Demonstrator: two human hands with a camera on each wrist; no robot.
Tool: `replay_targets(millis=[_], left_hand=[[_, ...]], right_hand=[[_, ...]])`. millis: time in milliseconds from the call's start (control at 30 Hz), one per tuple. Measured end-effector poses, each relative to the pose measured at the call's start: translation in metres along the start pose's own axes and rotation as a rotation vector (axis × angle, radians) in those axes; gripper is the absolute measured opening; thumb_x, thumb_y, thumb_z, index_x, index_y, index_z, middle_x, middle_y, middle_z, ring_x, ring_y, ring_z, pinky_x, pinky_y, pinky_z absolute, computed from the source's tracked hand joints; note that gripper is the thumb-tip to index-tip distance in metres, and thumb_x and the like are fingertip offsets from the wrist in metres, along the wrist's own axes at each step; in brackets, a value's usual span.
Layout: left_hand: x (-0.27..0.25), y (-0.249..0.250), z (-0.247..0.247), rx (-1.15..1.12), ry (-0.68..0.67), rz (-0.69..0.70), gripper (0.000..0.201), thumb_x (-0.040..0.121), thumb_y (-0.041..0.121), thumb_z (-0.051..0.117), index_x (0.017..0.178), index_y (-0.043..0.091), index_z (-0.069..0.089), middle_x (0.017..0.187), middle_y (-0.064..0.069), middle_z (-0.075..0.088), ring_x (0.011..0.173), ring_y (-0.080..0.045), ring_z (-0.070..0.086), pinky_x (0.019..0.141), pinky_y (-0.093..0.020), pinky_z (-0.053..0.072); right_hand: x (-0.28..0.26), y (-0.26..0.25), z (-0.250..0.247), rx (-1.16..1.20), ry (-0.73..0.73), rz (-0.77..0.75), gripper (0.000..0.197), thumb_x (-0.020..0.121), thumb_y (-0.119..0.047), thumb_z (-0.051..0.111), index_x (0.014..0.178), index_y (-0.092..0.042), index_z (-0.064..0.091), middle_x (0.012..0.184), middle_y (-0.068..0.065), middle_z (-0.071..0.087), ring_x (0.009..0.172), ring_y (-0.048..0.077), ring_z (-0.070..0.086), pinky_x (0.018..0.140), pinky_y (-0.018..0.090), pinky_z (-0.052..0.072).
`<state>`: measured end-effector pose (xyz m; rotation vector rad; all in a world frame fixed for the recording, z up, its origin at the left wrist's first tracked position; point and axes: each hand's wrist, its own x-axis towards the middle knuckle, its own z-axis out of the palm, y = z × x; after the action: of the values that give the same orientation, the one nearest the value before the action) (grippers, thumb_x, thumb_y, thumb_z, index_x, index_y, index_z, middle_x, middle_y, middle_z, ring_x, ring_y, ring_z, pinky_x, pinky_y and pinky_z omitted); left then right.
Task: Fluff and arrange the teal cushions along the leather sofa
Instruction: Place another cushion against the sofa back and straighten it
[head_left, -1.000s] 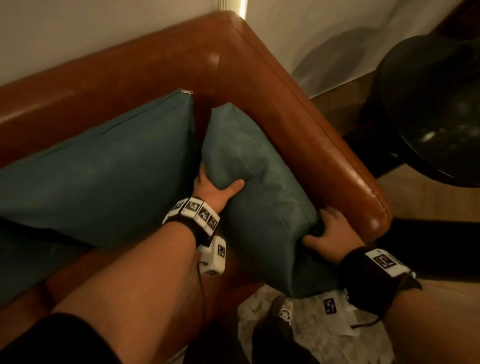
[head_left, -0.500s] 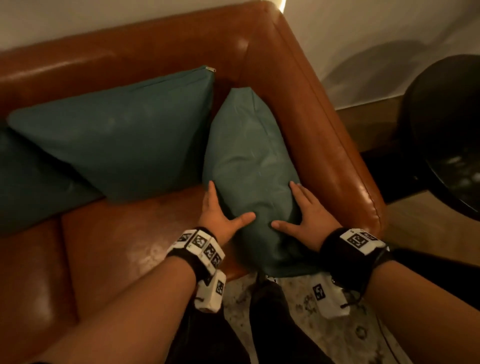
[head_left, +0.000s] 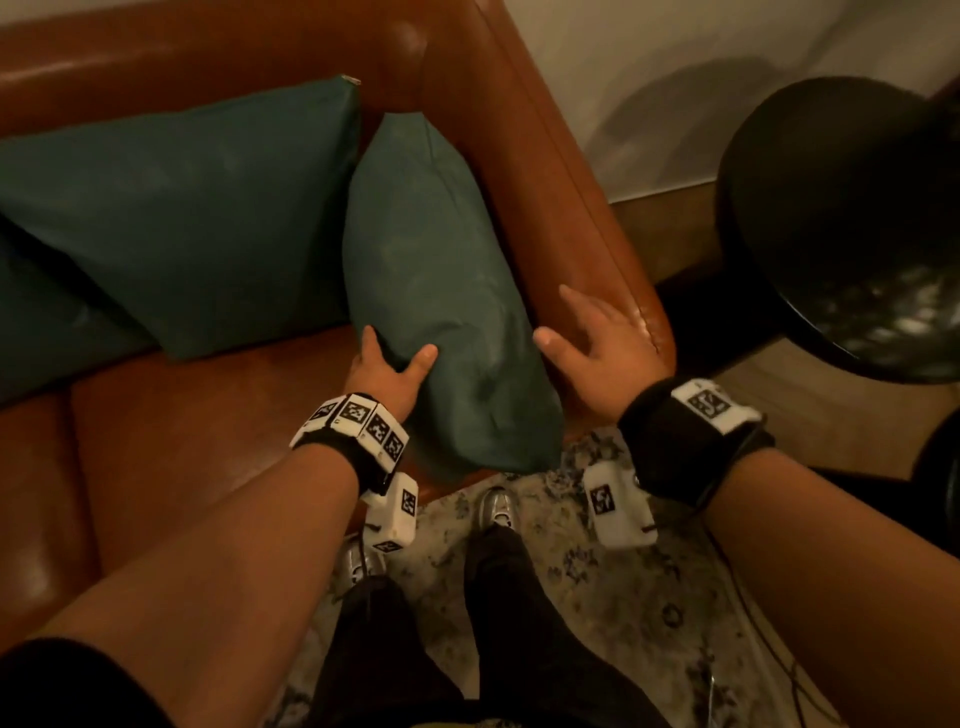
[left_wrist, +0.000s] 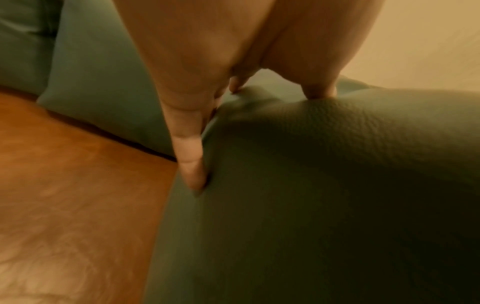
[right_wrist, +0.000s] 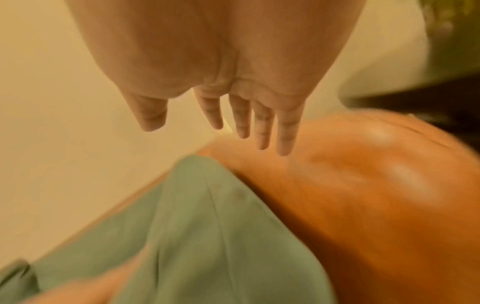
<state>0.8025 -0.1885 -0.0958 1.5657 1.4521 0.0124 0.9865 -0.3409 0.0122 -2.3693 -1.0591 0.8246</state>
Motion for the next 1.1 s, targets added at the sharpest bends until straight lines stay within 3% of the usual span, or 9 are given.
replay_targets(millis=[167, 300, 400, 533, 633, 733, 833, 967, 1100], left_hand=[[-0.009, -0.007, -0.011, -0.004, -0.078, 0.060, 0.112, 0.060, 0.074, 0.064, 0.150, 0.028, 0.016, 0.153, -0.005, 0.036, 0.137, -0.028, 0.040, 0.112, -0.043, 0.036], [-0.009, -0.016, -0.013, -0.008, -0.113, 0.106, 0.131, 0.034, 0.093, 0.057, 0.146, 0.034, 0.022, 0.148, -0.001, 0.044, 0.133, -0.021, 0.046, 0.109, -0.041, 0.040], [-0.009, -0.013, -0.018, -0.018, -0.130, 0.089, 0.131, 0.038, 0.089, 0.060, 0.149, 0.035, 0.016, 0.152, -0.001, 0.040, 0.136, -0.022, 0.043, 0.110, -0.040, 0.039], [0.010, -0.005, -0.020, -0.084, -0.166, -0.007, 0.133, 0.041, 0.087, 0.058, 0.149, 0.040, -0.002, 0.157, -0.004, 0.029, 0.139, -0.028, 0.038, 0.111, -0.042, 0.037], [0.036, 0.000, -0.009, -0.171, -0.148, -0.078, 0.133, 0.047, 0.085, 0.061, 0.147, 0.040, -0.014, 0.160, -0.007, 0.019, 0.142, -0.031, 0.031, 0.116, -0.043, 0.029], [0.045, 0.005, 0.015, -0.148, -0.080, -0.107, 0.126, 0.064, 0.071, 0.066, 0.147, 0.034, -0.021, 0.161, -0.017, 0.007, 0.144, -0.037, 0.023, 0.118, -0.043, 0.022], [0.036, 0.007, 0.026, -0.185, -0.061, -0.117, 0.122, 0.070, 0.065, 0.066, 0.148, 0.030, -0.020, 0.161, -0.017, 0.002, 0.145, -0.037, 0.019, 0.116, -0.043, 0.020], [0.013, -0.004, 0.025, -0.238, -0.071, -0.017, 0.131, 0.060, 0.064, 0.071, 0.150, 0.024, -0.015, 0.162, -0.013, -0.007, 0.149, -0.029, 0.006, 0.117, -0.038, 0.014], [-0.015, -0.013, 0.041, -0.152, -0.169, 0.017, 0.144, 0.054, 0.056, 0.083, 0.146, 0.028, -0.024, 0.160, -0.007, -0.022, 0.149, -0.026, -0.008, 0.119, -0.043, 0.008]], right_hand=[[0.032, -0.038, -0.008, -0.059, 0.049, -0.030, 0.069, 0.087, -0.052, 0.052, 0.144, -0.017, 0.034, 0.151, 0.008, 0.036, 0.139, 0.022, 0.032, 0.112, 0.028, 0.023], [0.056, -0.057, 0.013, -0.139, -0.055, -0.005, 0.092, 0.070, -0.064, 0.064, 0.144, -0.022, 0.032, 0.148, 0.011, 0.038, 0.136, 0.027, 0.036, 0.111, 0.032, 0.030], [0.070, -0.061, 0.035, -0.186, -0.156, 0.067, 0.121, 0.050, -0.076, 0.067, 0.148, -0.025, 0.018, 0.148, 0.014, 0.036, 0.132, 0.032, 0.041, 0.109, 0.041, 0.037], [0.082, -0.045, 0.057, -0.181, -0.254, 0.195, 0.144, 0.035, -0.079, 0.070, 0.149, -0.031, -0.004, 0.154, 0.012, 0.028, 0.137, 0.032, 0.036, 0.111, 0.044, 0.035], [0.092, -0.032, 0.066, -0.135, -0.275, 0.243, 0.148, 0.038, -0.074, 0.075, 0.147, -0.032, -0.015, 0.157, 0.010, 0.022, 0.140, 0.029, 0.032, 0.114, 0.042, 0.031], [0.098, -0.026, 0.065, -0.136, -0.237, 0.232, 0.144, 0.044, -0.070, 0.077, 0.147, -0.030, -0.015, 0.158, 0.012, 0.018, 0.141, 0.029, 0.029, 0.114, 0.040, 0.029], [0.100, -0.033, 0.056, -0.158, -0.227, 0.188, 0.139, 0.049, -0.067, 0.077, 0.148, -0.029, -0.013, 0.158, 0.013, 0.013, 0.142, 0.030, 0.026, 0.114, 0.040, 0.028], [0.116, -0.065, 0.039, -0.207, -0.183, -0.004, 0.128, 0.054, -0.068, 0.074, 0.150, -0.029, -0.002, 0.159, 0.014, 0.009, 0.145, 0.030, 0.019, 0.118, 0.038, 0.022], [0.138, -0.099, 0.031, -0.355, -0.157, -0.161, 0.120, 0.056, -0.070, 0.071, 0.149, -0.035, 0.004, 0.160, 0.010, 0.004, 0.146, 0.035, 0.011, 0.119, 0.043, 0.018]])
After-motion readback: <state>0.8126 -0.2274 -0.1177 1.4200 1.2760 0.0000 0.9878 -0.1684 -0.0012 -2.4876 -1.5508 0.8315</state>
